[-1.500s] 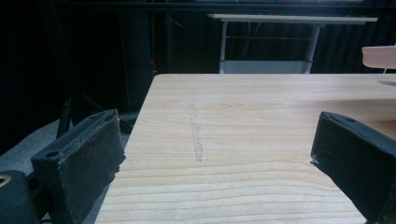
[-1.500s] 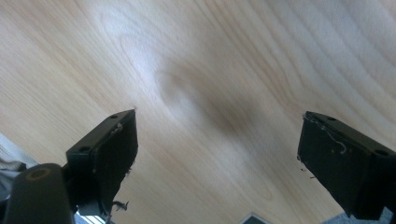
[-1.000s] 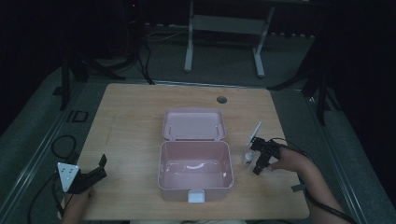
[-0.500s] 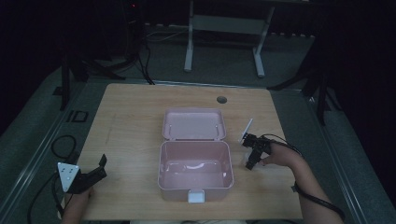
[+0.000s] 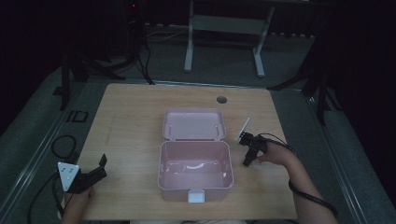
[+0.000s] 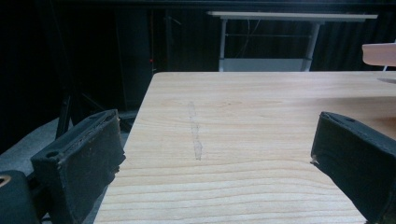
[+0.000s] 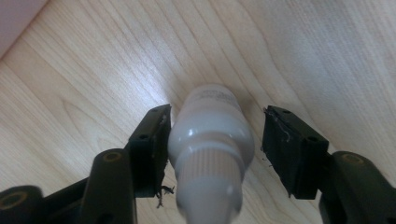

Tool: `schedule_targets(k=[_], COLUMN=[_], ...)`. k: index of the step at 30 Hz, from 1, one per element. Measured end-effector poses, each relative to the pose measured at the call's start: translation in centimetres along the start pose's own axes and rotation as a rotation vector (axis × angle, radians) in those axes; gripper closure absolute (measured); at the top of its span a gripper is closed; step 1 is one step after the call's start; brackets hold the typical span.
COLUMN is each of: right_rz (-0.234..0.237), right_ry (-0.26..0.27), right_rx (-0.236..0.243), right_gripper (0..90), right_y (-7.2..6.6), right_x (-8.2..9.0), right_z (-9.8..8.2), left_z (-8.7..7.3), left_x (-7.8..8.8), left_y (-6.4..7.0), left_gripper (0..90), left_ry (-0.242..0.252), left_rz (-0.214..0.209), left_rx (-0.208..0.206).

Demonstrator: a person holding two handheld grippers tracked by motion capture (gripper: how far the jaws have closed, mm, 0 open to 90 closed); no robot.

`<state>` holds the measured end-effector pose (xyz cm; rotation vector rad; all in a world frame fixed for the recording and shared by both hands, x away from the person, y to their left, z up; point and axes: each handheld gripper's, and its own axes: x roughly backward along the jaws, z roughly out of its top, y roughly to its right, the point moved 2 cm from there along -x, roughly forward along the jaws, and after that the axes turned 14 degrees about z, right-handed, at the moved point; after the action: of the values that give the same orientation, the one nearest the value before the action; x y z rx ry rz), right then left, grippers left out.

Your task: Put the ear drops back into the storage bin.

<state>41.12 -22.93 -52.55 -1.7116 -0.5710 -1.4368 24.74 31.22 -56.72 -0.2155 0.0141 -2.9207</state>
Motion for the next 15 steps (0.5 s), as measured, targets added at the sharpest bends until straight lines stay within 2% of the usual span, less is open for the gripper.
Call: schedule_targets(k=[3,5,7,11,12,13,15], right_rz=[0.001,0.002,0.004,-0.003,-0.015,-0.015,-0.017], right_ry=[-0.020,-0.028,-0.059,-0.079,-0.090,-0.090,-0.105], right_rx=[0.005,0.009,0.019,0.053,0.082,0.082,0.112], right_gripper=[50.2,51.1,56.5,58.4,59.0,59.0,59.1], right_y=[-0.02,-0.05,-0.19,-0.37,-0.48,-0.48,-0.63], right_x=[-0.24,-0.33,-0.59,-0.69,-0.64,-0.64,-0.60], right_z=[0.28,0.33,0.39,0.33,0.29,0.29,0.14], left_z=[0.00,0.00,0.01,0.00,0.01,0.00,0.00], left_x=[0.00,0.00,-0.01,-0.01,-0.01,-0.01,-0.01], left_y=[0.01,0.01,0.00,0.00,0.00,0.00,0.00], left_gripper=[2.4,2.4,2.4,2.4,2.4,2.4,2.4], left_ry=[0.000,0.000,-0.001,-0.001,-0.001,-0.001,-0.001], left_rz=[0.001,0.001,0.002,0.002,0.001,0.002,0.002], left_rx=[-0.001,-0.001,0.000,0.000,0.000,0.000,0.000])
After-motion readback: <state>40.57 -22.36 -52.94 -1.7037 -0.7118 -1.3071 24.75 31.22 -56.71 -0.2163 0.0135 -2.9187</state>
